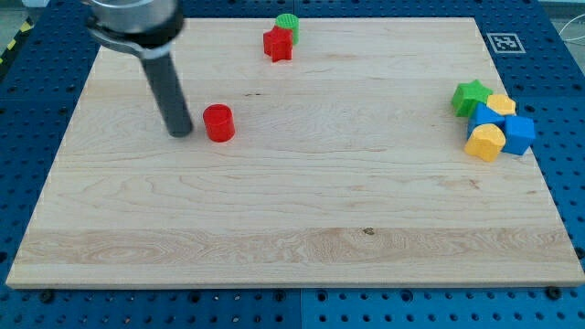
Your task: Slide the red circle closer to the red star
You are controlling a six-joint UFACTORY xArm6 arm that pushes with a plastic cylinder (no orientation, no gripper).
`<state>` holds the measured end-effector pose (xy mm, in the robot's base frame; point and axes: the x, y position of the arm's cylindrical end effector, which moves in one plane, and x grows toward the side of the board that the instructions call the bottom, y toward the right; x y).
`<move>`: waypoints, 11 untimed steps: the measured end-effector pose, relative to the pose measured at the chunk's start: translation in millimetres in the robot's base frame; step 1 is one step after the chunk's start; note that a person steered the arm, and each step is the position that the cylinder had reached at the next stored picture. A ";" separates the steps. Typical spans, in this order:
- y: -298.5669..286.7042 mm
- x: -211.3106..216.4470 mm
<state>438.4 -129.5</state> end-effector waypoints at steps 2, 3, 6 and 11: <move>67.7 5.5; 71.8 -9.2; 46.4 -24.7; 54.7 -138.2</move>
